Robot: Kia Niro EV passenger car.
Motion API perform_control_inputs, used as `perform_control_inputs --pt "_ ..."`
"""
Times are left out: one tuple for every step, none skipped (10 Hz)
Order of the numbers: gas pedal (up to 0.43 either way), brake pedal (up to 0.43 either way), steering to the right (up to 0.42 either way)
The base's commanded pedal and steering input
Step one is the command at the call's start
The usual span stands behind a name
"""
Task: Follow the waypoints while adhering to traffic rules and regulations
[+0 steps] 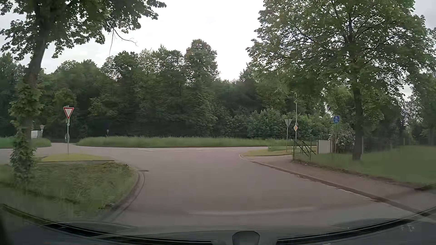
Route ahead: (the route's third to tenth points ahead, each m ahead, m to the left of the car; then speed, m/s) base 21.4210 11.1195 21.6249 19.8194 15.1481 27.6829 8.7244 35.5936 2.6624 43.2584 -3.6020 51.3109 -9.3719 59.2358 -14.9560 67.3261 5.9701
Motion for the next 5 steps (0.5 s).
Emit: perform_control_inputs --pt "0.000 0.134 -0.050" --pt "0.000 0.128 -0.058" --pt "0.000 0.116 -0.063" --pt "0.000 0.110 -0.068" --pt "0.000 0.116 -0.073"
